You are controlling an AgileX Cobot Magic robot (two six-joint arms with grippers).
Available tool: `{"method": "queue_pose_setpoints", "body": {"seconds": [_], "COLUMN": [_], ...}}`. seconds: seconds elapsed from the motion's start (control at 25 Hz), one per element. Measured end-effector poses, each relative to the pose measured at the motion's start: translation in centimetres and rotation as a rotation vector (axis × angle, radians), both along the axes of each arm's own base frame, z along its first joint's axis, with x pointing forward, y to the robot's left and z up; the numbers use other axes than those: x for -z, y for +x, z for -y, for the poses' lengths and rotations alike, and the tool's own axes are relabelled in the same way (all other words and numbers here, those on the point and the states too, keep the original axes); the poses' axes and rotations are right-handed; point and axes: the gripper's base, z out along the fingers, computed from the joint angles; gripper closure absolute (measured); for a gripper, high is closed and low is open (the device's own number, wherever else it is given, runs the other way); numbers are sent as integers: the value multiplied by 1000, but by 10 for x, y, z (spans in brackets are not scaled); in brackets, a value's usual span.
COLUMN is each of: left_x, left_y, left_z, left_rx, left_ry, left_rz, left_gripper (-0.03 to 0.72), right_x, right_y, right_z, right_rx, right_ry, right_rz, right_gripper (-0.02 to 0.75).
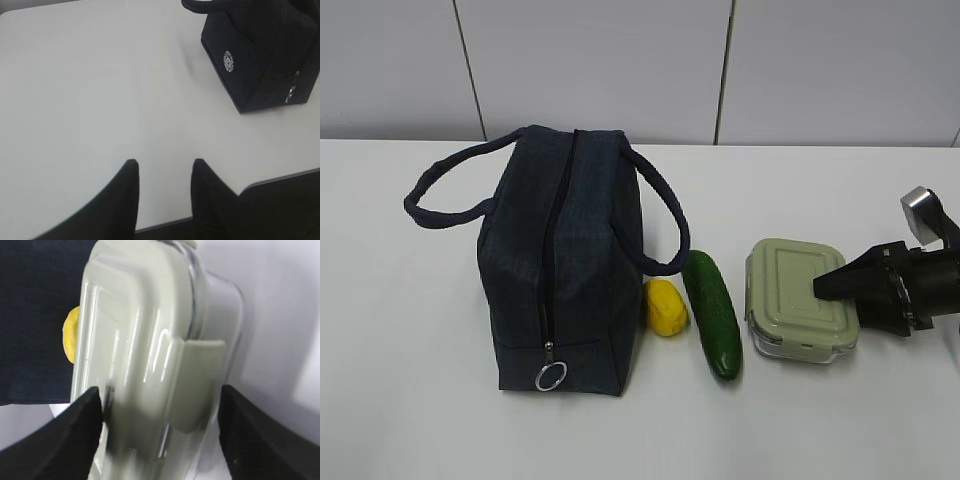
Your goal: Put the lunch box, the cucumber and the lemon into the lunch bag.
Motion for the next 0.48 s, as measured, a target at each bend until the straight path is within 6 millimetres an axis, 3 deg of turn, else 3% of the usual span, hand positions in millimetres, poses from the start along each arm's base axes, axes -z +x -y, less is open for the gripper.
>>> {"method": "queue_pose_setpoints", "body": {"seconds": [0.48], "left_x": [0], "left_y": [0], "left_z": [0], "left_rx": [-1], "left_ry": [-2], "left_rz": [0], "left_gripper": [449], "right_x": [0], "right_y": [0], "right_z": [0], "right_rx": [0], "right_ry": [0], "right_rz": [4], "right_gripper": [209]}}
